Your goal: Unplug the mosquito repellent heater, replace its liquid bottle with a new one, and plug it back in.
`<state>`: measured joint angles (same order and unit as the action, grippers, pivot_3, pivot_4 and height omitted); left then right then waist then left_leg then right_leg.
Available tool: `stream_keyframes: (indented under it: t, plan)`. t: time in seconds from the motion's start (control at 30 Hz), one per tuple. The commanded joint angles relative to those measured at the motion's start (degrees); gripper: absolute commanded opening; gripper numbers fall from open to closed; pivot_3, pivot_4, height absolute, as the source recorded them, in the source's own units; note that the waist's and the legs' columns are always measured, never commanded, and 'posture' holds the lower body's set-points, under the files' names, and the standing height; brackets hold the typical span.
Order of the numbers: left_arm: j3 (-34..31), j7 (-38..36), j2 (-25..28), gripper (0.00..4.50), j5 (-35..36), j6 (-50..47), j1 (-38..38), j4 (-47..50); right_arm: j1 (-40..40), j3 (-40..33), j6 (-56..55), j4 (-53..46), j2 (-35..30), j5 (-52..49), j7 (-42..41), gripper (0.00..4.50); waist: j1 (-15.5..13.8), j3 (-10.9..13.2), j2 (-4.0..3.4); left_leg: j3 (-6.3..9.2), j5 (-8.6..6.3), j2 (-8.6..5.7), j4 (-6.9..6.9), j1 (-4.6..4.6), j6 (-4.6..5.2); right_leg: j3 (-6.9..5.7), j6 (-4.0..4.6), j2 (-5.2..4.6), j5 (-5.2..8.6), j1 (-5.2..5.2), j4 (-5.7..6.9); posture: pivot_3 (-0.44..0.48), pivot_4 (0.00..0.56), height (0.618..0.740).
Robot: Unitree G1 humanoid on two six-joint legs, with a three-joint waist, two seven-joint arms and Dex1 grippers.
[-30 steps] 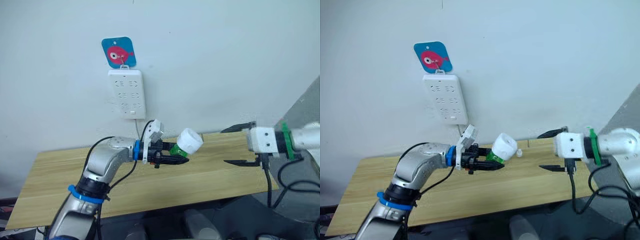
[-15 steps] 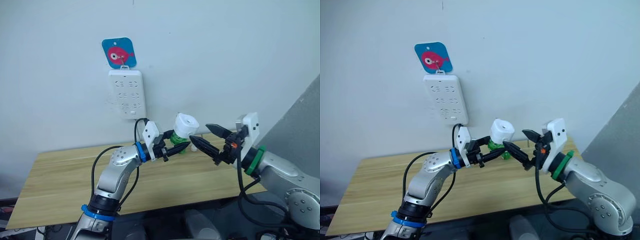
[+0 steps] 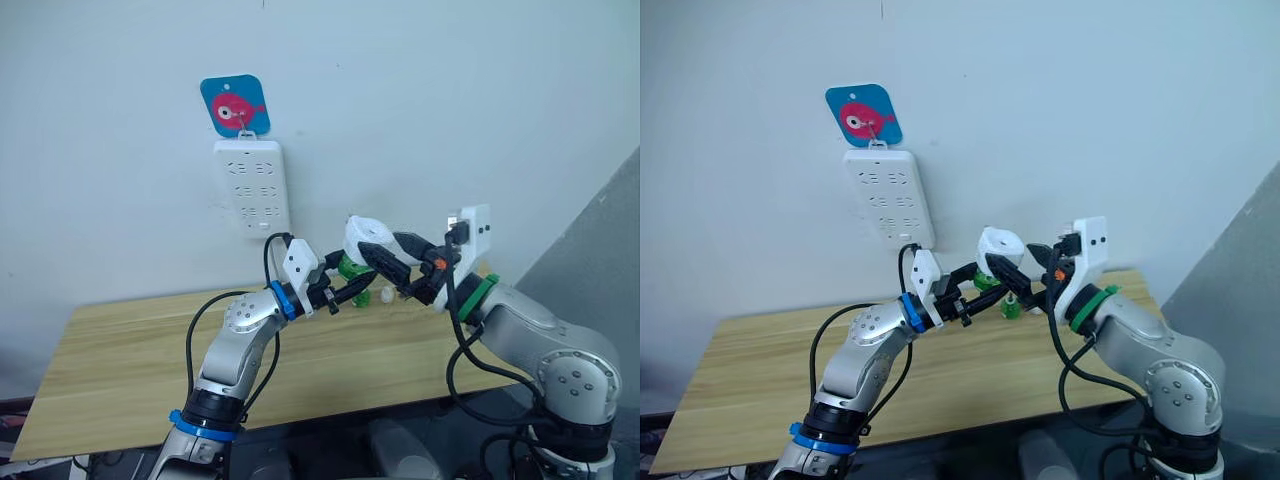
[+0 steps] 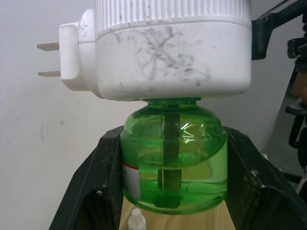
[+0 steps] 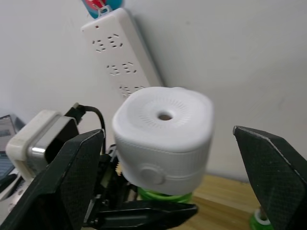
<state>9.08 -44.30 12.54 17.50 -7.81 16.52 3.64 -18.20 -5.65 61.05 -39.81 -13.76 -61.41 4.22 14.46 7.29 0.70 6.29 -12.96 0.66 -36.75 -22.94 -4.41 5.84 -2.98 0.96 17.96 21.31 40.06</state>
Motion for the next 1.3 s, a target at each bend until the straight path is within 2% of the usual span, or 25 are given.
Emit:
stream_keyframes:
  t: [0.03,0.33,0.4,0.53,0.57,1.2,1.3]
  plan:
    - [-0.5,1.1,-0.6,2.26,0.0,1.8,0.8,1.4,-2.3,2.2,-1.8,0.1,1.5,0.9,1.3,4.50,0.0,0.0,0.00,-0.01,0.00,0.00,0.00,0.00,0.00,0.00,0.00,0.00,0.00,0.00,0.00,-0.288,0.084,0.733]
    - [-0.6,1.4,-0.5,2.26,0.1,2.1,0.8,1.5,-3.2,3.9,-4.3,1.8,4.2,3.1,2.9,4.50,0.0,0.0,0.00,0.00,0.00,0.00,0.02,-0.02,0.00,0.00,0.00,-0.01,0.00,0.01,-0.05,-0.280,0.084,0.733]
    - [-0.6,1.3,-0.4,2.26,0.3,1.9,0.8,1.7,-3.4,4.3,-4.7,2.0,4.2,3.6,2.6,4.15,0.0,0.0,0.00,0.00,0.00,0.00,0.03,-0.02,0.00,0.00,0.00,0.00,0.00,0.01,-0.05,-0.277,0.085,0.733]
    - [-0.7,1.0,-0.1,2.26,0.2,2.2,1.1,1.7,-3.3,4.5,-5.2,2.3,4.8,3.5,2.6,3.04,-0.1,0.0,0.00,0.00,0.00,0.00,0.04,-0.02,0.00,0.00,0.00,0.00,0.00,0.02,-0.06,-0.273,0.084,0.733]
    - [-0.9,1.1,-0.2,2.26,0.3,2.2,1.2,1.6,-3.4,4.6,-5.2,2.4,4.7,3.6,2.4,2.97,-0.1,0.0,-0.01,0.00,0.00,0.01,0.06,-0.01,0.00,0.00,0.00,0.00,0.00,0.02,-0.06,-0.273,0.084,0.733]
    - [-0.6,2.8,0.4,2.26,-2.6,5.1,1.0,1.2,-4.2,5.3,-6.7,3.4,6.6,3.4,2.2,2.97,-0.1,0.0,-0.01,-0.01,0.00,0.01,0.10,-0.03,0.00,0.01,0.00,-0.01,0.00,0.05,-0.10,-0.265,0.069,0.733]
    - [-0.6,3.0,0.4,3.23,-3.0,5.8,1.2,0.8,-4.1,5.5,-6.9,3.3,7.1,3.6,2.3,2.97,-0.1,0.0,-0.01,-0.01,0.00,0.01,0.10,-0.03,0.00,0.01,0.00,-0.01,0.00,0.06,-0.10,-0.265,0.068,0.733]
